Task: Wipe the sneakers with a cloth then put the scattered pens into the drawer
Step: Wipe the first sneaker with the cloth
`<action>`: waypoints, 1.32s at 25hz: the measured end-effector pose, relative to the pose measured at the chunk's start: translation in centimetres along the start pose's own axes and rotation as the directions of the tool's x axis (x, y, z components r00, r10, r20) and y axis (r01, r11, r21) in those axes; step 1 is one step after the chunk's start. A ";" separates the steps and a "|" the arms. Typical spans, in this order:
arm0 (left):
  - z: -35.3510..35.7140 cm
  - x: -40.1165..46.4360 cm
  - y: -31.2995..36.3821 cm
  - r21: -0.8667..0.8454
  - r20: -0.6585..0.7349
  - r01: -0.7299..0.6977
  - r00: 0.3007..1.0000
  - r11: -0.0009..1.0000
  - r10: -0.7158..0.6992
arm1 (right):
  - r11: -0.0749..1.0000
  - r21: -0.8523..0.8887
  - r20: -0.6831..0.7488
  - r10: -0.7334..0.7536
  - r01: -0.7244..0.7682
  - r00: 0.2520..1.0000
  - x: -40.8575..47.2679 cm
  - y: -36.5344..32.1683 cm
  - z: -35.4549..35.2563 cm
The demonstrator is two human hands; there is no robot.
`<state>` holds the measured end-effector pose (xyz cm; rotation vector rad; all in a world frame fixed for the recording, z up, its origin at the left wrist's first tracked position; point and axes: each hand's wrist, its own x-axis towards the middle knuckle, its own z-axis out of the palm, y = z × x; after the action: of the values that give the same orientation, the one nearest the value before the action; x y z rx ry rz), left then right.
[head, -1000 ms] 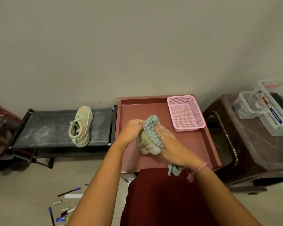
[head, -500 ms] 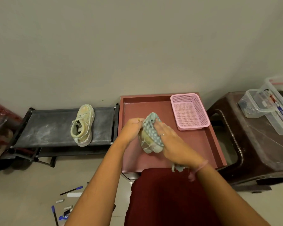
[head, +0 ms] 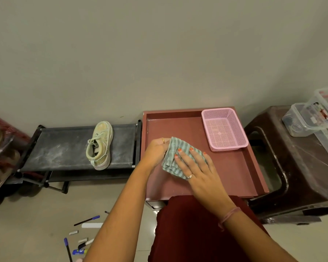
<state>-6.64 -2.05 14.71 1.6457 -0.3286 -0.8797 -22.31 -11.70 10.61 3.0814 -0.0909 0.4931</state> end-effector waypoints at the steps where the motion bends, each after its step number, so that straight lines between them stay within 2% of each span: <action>1: 0.0 0.2 -0.1 -0.006 -0.013 -0.002 1.000 1.000 0.002 | 1.000 -0.002 -0.011 0.004 -0.004 1.000 0.3 0.3 0.1; 4: -0.2 0.4 -0.1 -0.035 -0.027 0.005 1.000 0.999 -0.006 | 0.998 0.052 0.030 0.023 -0.025 0.999 1.0 0.0 -0.2; 6: -0.4 0.4 -0.5 -0.029 -0.023 0.000 1.000 1.000 -0.001 | 0.985 0.149 0.069 0.076 -0.085 0.995 1.1 0.1 -0.6; 8: -0.3 0.2 -0.8 -0.014 -0.027 -0.024 0.999 1.000 0.024 | 0.948 0.280 0.125 0.124 -0.155 0.984 1.1 0.4 -1.0; 12: -0.2 0.0 -0.9 -0.017 -0.037 -0.023 0.999 1.000 0.023 | 0.861 0.468 0.185 0.125 -0.200 0.975 1.3 1.3 -0.8; 13: -0.2 -0.1 -1.1 -0.004 -0.032 -0.026 0.999 1.000 0.026 | 0.794 0.559 0.225 0.132 -0.239 0.965 1.3 1.5 -0.9; 14: -0.1 -0.2 -1.3 0.004 -0.030 -0.028 0.999 1.000 0.028 | 0.683 0.661 0.298 0.140 -0.310 0.944 1.2 1.9 -0.9; 16: -0.1 -0.4 -1.7 -0.003 -0.039 -0.025 0.999 1.000 0.025 | 0.353 0.793 0.471 0.159 -0.496 0.868 0.9 2.7 -1.3; 17: -0.2 -0.3 -1.8 -0.011 -0.044 -0.022 0.999 1.000 0.021 | 0.253 0.799 0.516 0.177 -0.545 0.838 1.0 2.9 -1.6; 18: -0.2 -0.4 -1.9 -0.014 -0.046 -0.021 0.999 1.000 0.020 | 0.229 0.800 0.525 0.179 -0.554 0.832 1.1 2.8 -2.1; 19: -0.3 -0.4 -1.8 -0.013 -0.046 -0.020 0.999 1.000 0.020 | 0.285 0.793 0.513 0.165 -0.539 0.842 1.3 2.5 -2.5; 20: -0.4 -0.5 -1.7 -0.010 -0.044 -0.021 0.999 1.000 0.020 | 0.428 0.757 0.480 0.148 -0.494 0.865 1.5 2.0 -2.6; 22: -0.6 -0.5 -1.6 -0.029 -0.022 -0.017 1.000 0.999 0.017 | 0.768 0.566 0.423 0.043 -0.301 0.905 1.9 0.8 -2.9; 23: -0.7 -0.6 -1.4 -0.050 -0.012 -0.010 1.000 0.999 0.010 | 0.842 0.482 0.446 0.001 -0.241 0.895 2.1 0.6 -3.3; 25: -0.6 -0.8 -1.1 -0.043 -0.001 -0.011 1.000 0.999 0.011 | 0.806 0.537 0.481 -0.048 -0.250 0.876 3.4 1.3 -4.3; 27: -0.4 -0.9 -1.0 -0.003 0.016 -0.024 1.000 1.000 0.024 | 0.602 0.675 0.573 -0.064 -0.426 0.817 5.5 3.3 -5.5; 29: -0.5 -1.0 -1.2 -0.004 0.021 -0.032 0.999 0.999 0.032 | 0.434 0.691 0.643 -0.005 -0.578 0.766 6.8 4.4 -6.2; 30: -0.6 -1.1 -1.2 -0.012 0.012 -0.031 0.999 0.999 0.031 | 0.456 0.679 0.647 0.001 -0.576 0.763 7.0 4.1 -6.2; 31: -0.7 -1.0 -1.2 -0.023 -0.005 -0.026 1.000 0.999 0.026 | 0.523 0.656 0.643 -0.008 -0.545 0.766 7.0 3.5 -5.9; 33: -1.0 -0.9 -1.2 -0.044 -0.040 -0.016 0.999 0.999 0.014 | 0.747 0.535 0.612 -0.020 -0.396 0.791 6.3 1.8 -4.8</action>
<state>-6.88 -0.43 13.94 1.6157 -0.2916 -0.8367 -17.95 -13.71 17.13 3.7965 -0.3304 -0.6239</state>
